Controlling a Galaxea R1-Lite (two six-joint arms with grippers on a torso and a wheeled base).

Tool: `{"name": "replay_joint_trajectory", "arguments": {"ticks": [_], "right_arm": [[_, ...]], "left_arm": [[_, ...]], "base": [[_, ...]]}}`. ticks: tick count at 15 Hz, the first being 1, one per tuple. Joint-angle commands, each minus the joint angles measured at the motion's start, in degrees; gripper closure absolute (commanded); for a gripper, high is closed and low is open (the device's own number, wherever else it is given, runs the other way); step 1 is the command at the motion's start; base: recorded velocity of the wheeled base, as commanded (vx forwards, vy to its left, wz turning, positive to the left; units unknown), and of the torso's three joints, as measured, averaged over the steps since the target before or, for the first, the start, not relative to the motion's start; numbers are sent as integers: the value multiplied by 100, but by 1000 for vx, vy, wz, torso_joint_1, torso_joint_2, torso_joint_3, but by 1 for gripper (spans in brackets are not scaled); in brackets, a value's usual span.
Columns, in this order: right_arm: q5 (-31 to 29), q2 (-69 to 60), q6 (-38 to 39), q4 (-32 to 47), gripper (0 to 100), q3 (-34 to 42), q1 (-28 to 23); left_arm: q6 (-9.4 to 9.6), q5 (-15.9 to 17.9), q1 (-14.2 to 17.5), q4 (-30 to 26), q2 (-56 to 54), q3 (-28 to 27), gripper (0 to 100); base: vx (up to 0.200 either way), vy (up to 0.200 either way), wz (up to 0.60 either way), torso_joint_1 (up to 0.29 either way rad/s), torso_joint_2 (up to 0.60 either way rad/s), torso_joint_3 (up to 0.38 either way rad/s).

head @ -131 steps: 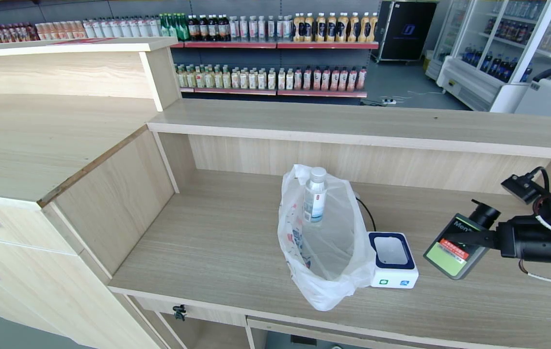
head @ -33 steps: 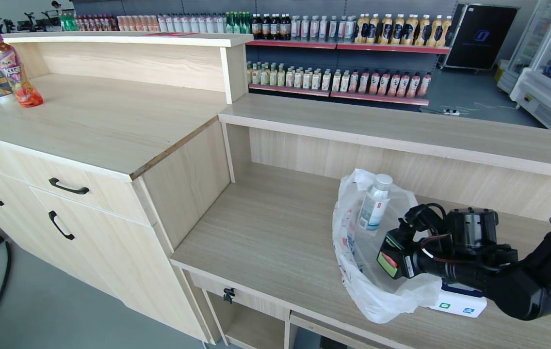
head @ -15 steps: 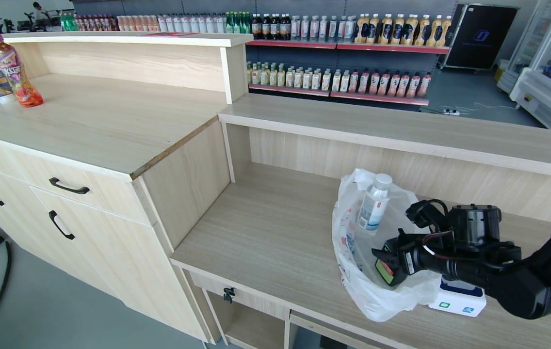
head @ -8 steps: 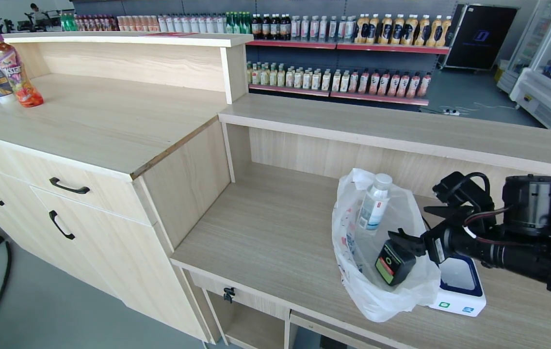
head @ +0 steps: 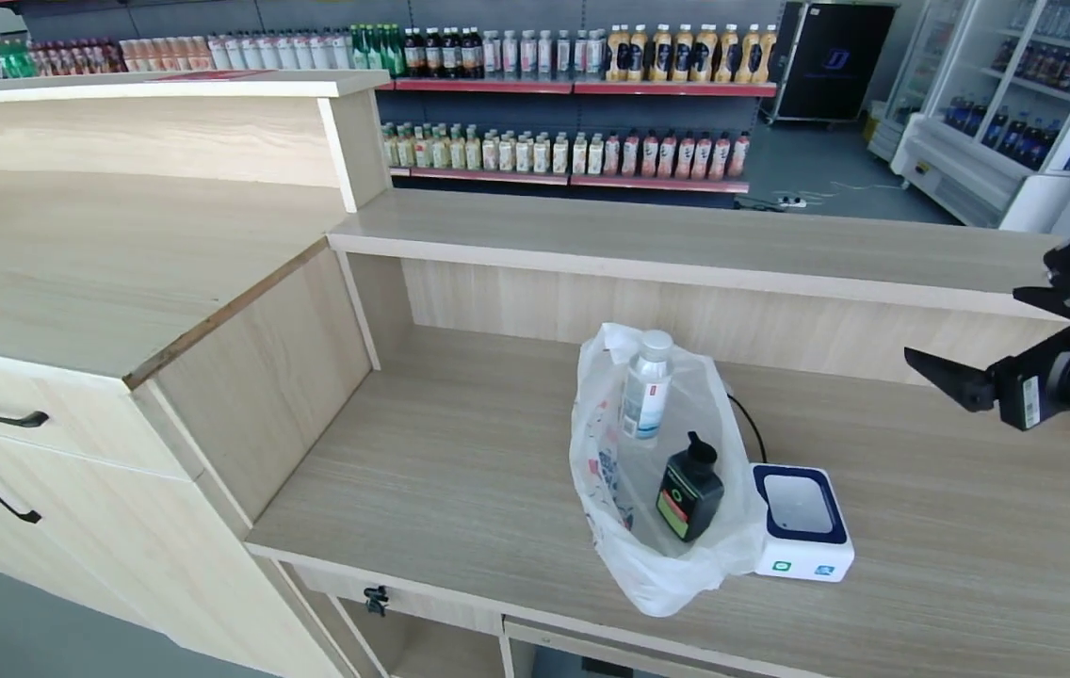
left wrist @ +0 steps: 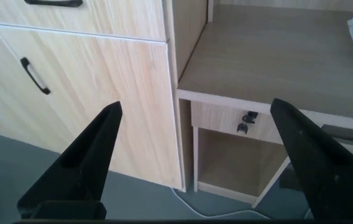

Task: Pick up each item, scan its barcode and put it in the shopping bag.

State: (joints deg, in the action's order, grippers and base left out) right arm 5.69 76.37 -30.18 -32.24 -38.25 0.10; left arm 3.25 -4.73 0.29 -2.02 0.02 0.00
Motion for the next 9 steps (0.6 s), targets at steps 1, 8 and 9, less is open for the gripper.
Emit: {"name": "replay_joint_trajectory", "arguments": {"ticks": [1,8,9], "right_arm": [[-411,-650,470,482,0,-341,-54],[-1202,-3304,2016,1291,0,2569,-168],[-1211,-3920,2096,1264,0,3307,-98]], "left_arm": [[0,-2,-3,0,-2,0,0],[0,-2,-3,0,-2,0,0],[0,-2,-3,0,-2,0,0]], "base": [[0,0,-600,2,7,2],[0,0,-343,37,-84,-45],[0,0,0,0,0,0]]}}
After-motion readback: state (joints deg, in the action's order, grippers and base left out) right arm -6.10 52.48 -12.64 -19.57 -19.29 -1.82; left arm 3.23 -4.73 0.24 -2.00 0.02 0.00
